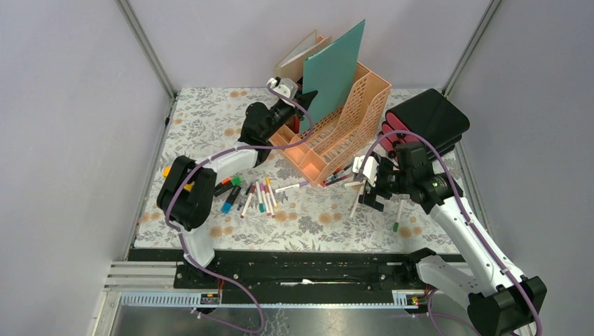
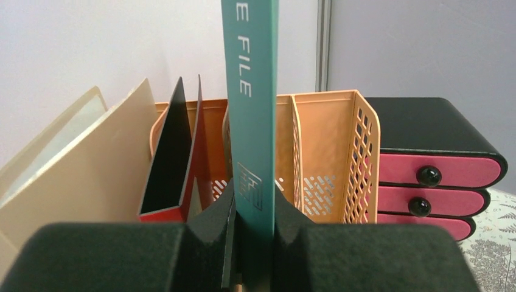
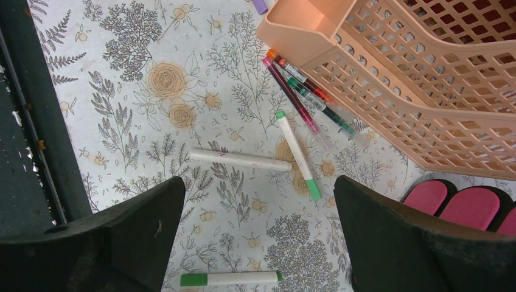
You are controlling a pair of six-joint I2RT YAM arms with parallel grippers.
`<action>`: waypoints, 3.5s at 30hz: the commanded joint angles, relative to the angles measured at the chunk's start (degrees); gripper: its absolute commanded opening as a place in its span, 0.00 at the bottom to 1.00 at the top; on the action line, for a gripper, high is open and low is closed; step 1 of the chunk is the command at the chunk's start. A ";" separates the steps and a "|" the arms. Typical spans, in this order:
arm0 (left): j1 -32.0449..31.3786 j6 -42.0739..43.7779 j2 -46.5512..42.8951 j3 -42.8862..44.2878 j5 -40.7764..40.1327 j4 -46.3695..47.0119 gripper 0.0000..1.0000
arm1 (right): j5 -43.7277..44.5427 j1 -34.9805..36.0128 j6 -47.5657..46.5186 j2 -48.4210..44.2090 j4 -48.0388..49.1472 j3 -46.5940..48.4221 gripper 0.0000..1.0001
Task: Organize the desk
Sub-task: Place the folder in the storage box.
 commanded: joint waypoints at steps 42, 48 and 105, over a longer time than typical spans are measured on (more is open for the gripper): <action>0.58 -3.36 9.86 -5.76 3.68 26.84 0.09 | -1.41 -0.39 -0.43 0.44 0.89 -0.14 1.00; 0.58 -3.14 11.56 -3.18 3.26 25.94 0.09 | -1.40 -0.39 -0.51 0.45 0.81 -0.14 1.00; 3.83 -26.73 -46.22 -20.12 -5.82 -47.57 0.99 | -8.82 -3.34 1.27 2.04 0.67 0.28 1.00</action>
